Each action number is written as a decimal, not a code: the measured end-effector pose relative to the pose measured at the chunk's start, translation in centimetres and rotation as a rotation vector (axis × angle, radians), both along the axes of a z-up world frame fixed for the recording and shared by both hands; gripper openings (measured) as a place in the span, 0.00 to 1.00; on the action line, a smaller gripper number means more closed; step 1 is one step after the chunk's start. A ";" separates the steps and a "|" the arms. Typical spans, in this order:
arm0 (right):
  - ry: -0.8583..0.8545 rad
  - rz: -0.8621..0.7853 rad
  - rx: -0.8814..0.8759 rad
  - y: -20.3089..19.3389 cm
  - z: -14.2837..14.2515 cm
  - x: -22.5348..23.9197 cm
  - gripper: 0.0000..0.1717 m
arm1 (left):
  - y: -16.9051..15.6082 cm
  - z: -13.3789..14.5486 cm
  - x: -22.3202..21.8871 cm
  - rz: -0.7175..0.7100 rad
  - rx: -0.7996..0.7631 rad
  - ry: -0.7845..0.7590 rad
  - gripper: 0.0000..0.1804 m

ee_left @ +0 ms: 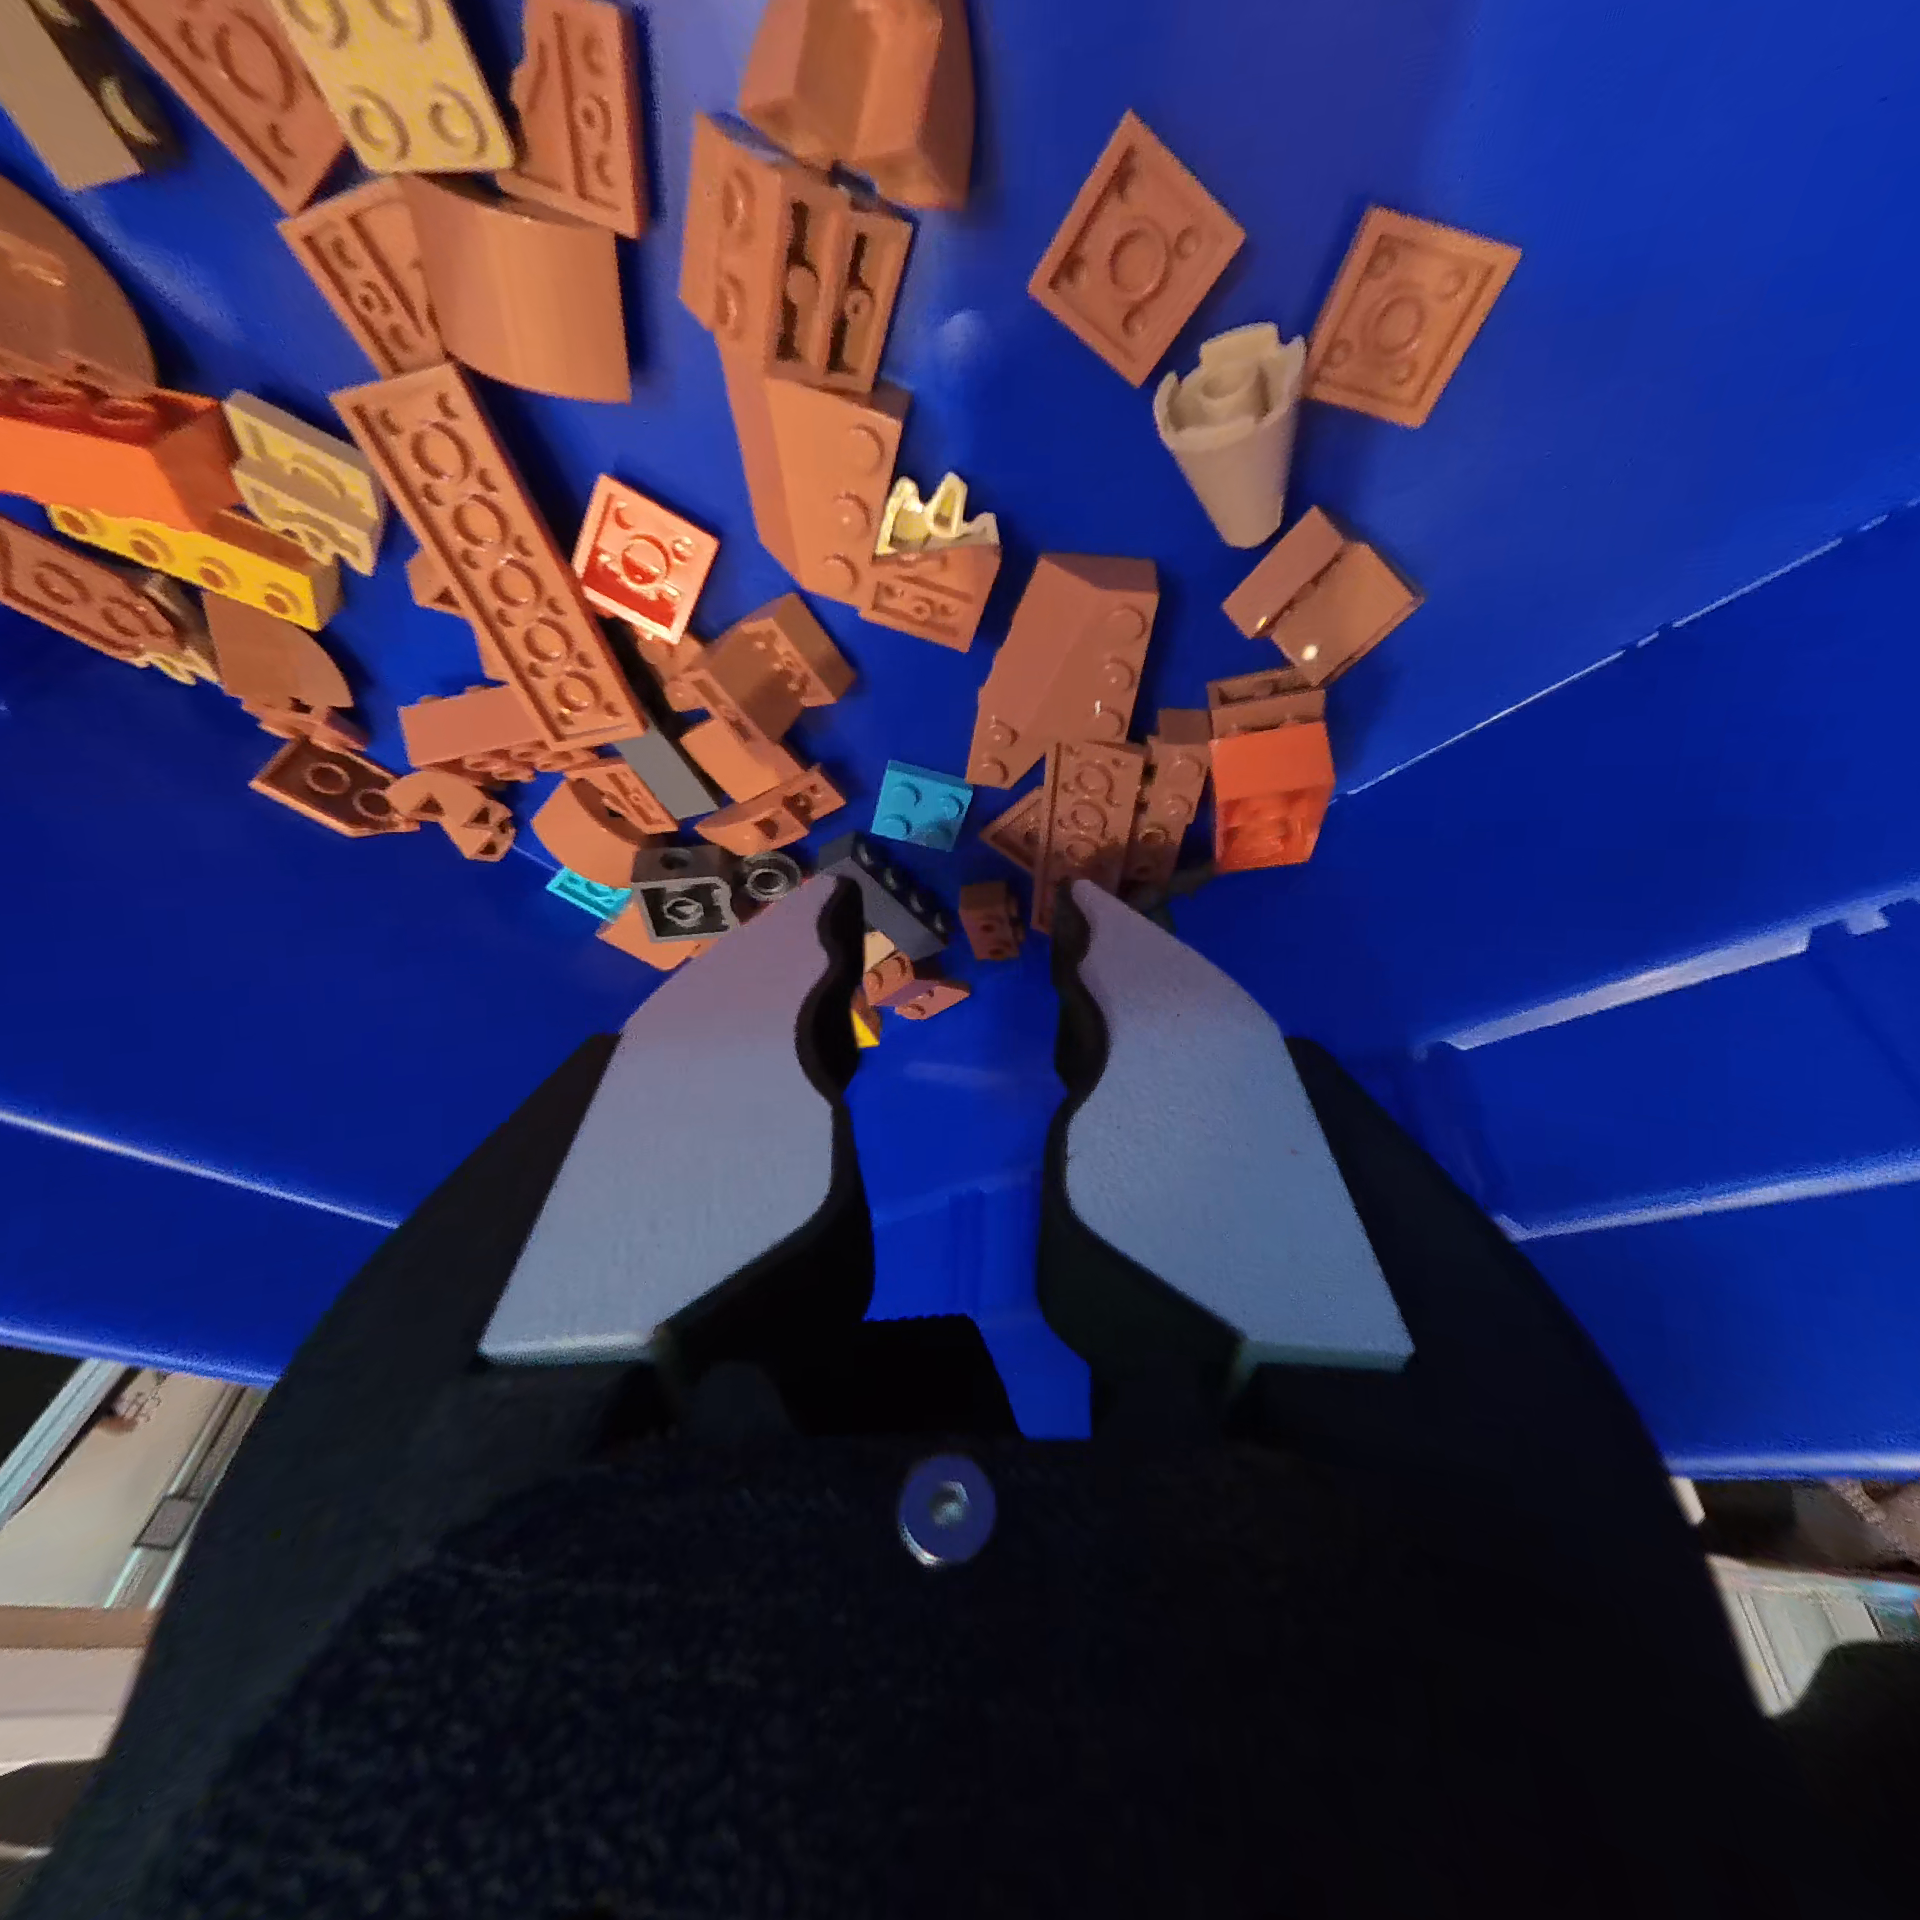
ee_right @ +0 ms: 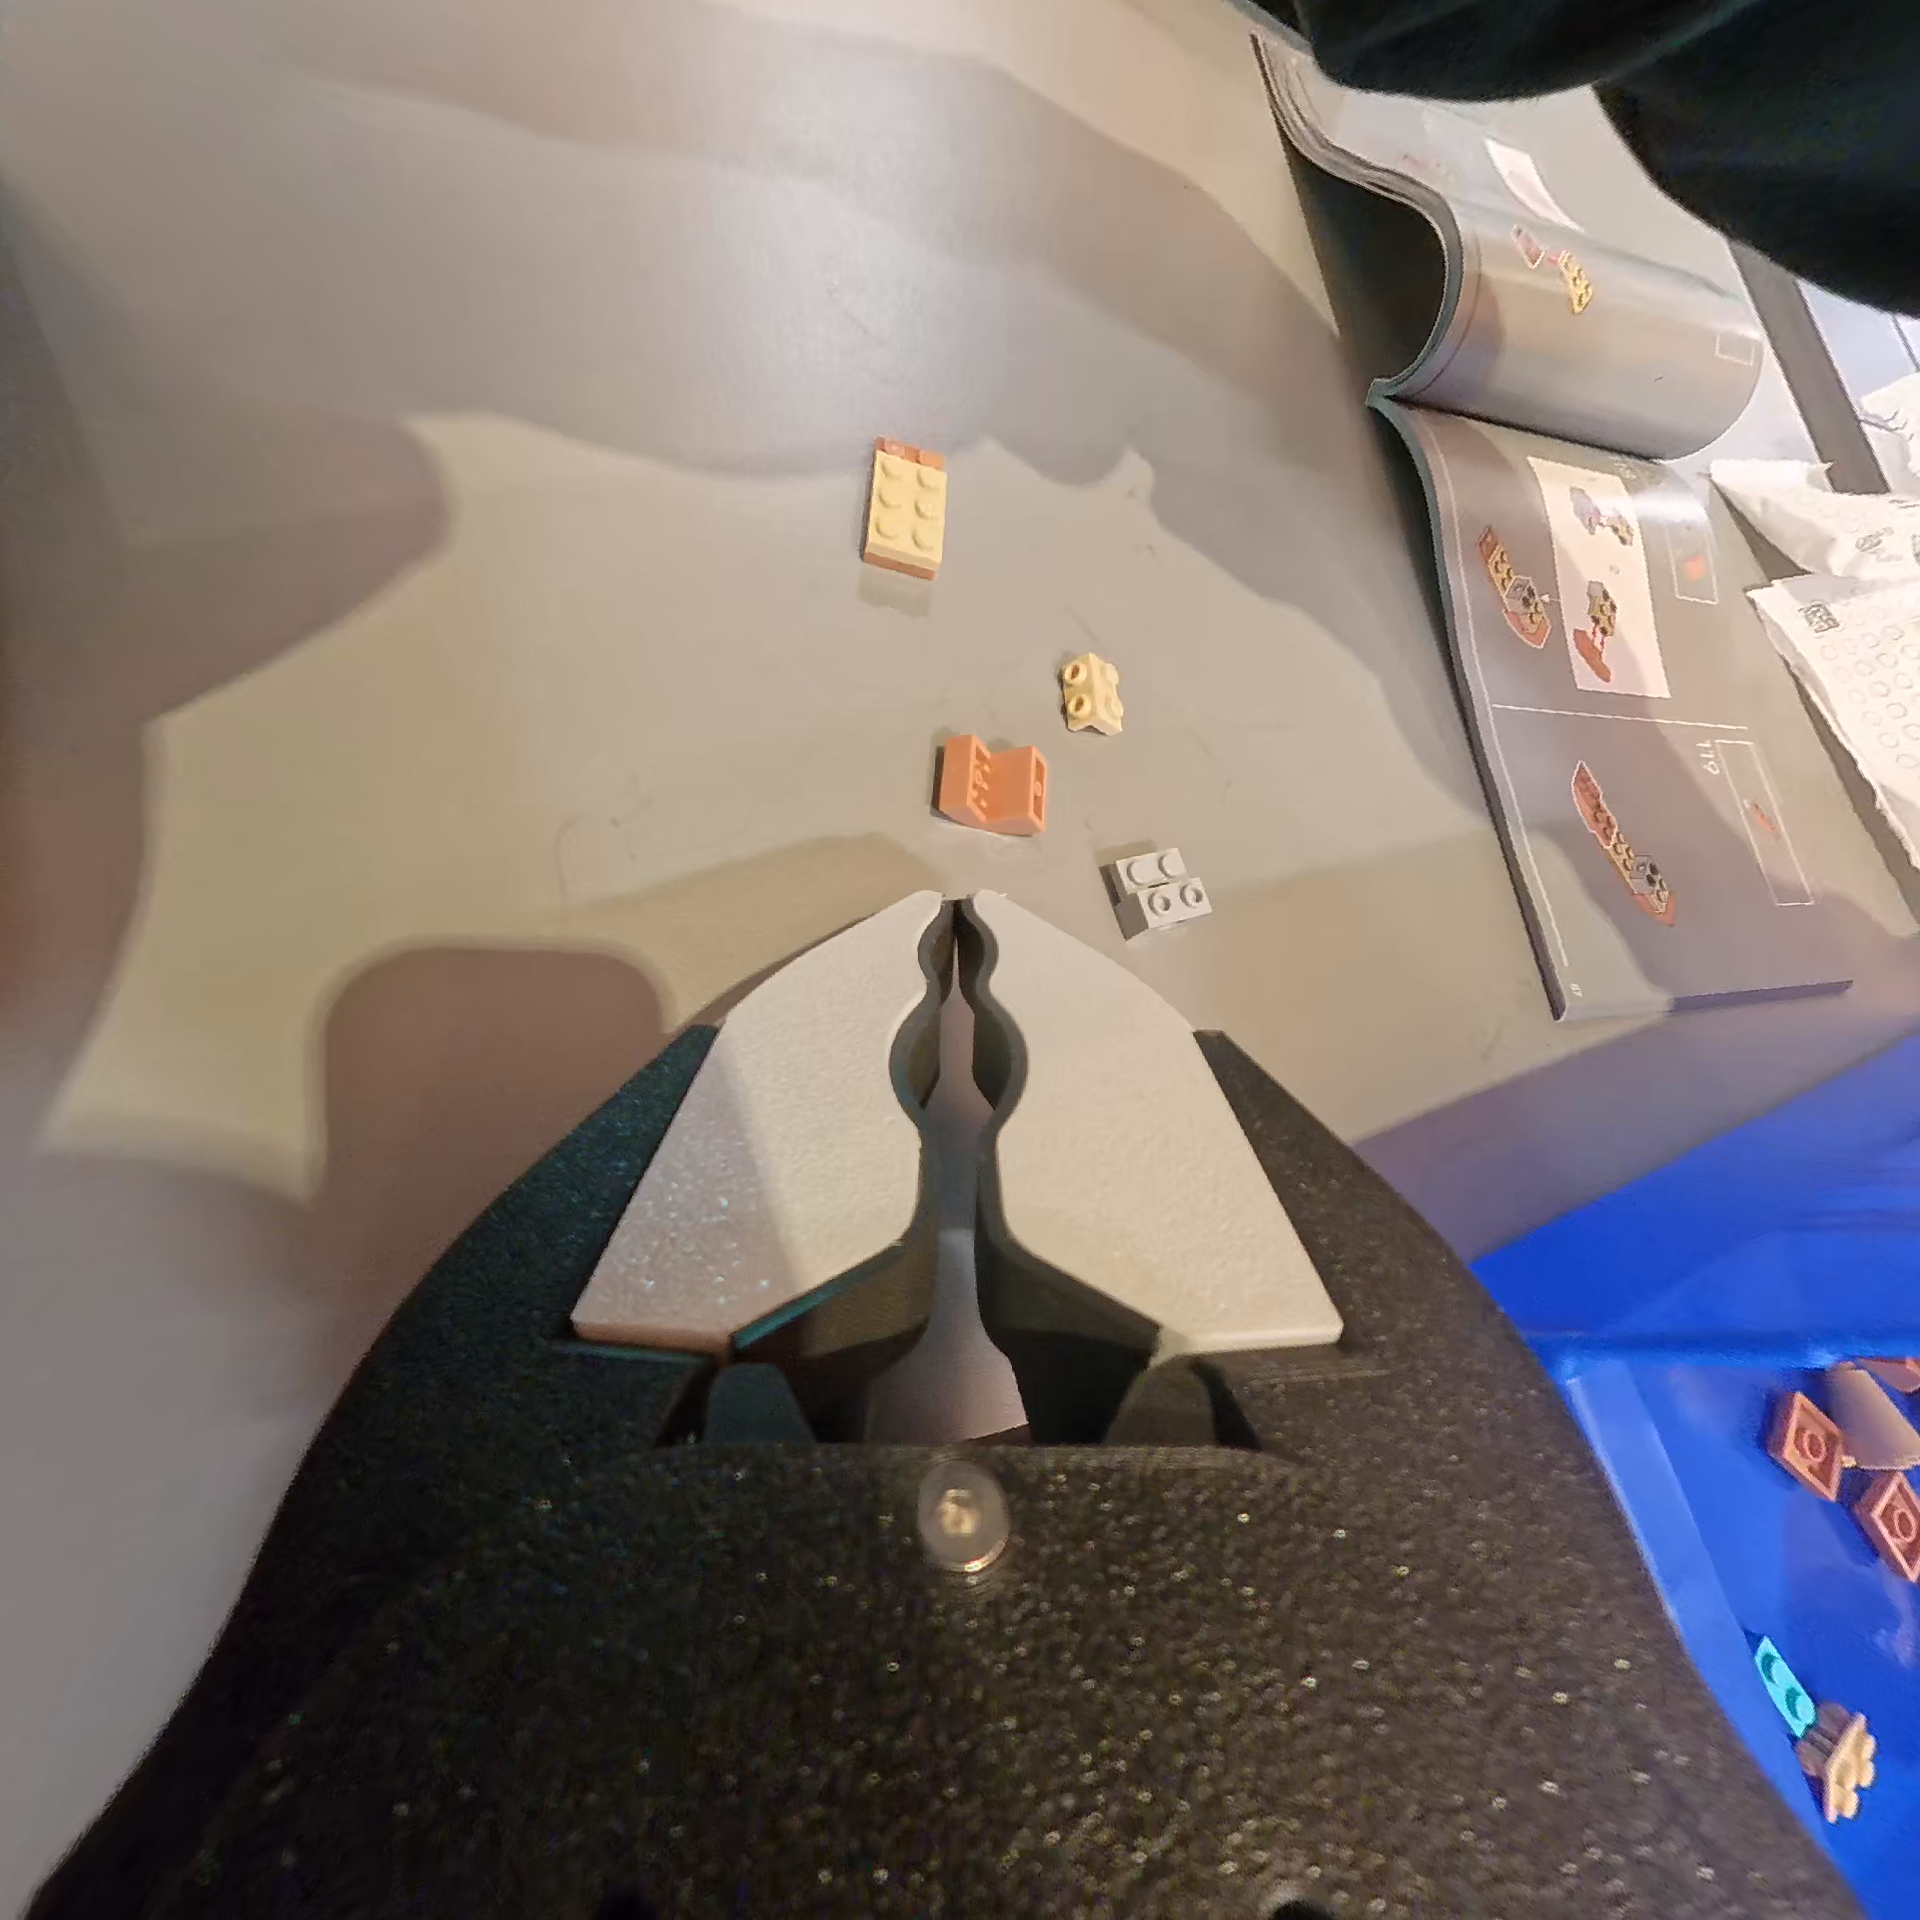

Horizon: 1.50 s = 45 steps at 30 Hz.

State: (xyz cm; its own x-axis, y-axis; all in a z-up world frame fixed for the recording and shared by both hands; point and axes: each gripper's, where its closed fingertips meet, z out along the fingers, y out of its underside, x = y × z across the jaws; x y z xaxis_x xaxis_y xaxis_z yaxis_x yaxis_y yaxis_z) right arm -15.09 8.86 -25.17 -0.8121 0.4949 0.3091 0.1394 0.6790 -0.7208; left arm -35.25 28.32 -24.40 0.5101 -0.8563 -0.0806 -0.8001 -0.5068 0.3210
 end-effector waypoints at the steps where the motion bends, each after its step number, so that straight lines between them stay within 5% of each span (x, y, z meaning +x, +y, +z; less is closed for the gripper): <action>1: 0.000 0.000 0.000 0.0 0.0 0.0 0.00 | 0.0 0.0 0.0 -0.004 -0.002 -0.002 0.19; 13: 0.001 0.000 0.001 0.0 0.0 0.0 0.00 | 0.3 -0.7 1.0 -0.054 -0.037 -0.030 0.26; 22: 0.002 0.001 0.002 0.0 0.0 0.0 0.00 | 2.9 -0.3 -1.1 -0.048 0.101 0.039 0.17; 29: 0.000 0.001 0.000 0.0 0.0 0.0 0.00 | 0.6 0.1 1.4 0.021 0.033 -0.155 0.14; 45: 0.000 0.001 0.000 0.0 0.0 0.0 0.00 | -0.8 -0.1 1.7 0.097 -0.054 -0.218 0.09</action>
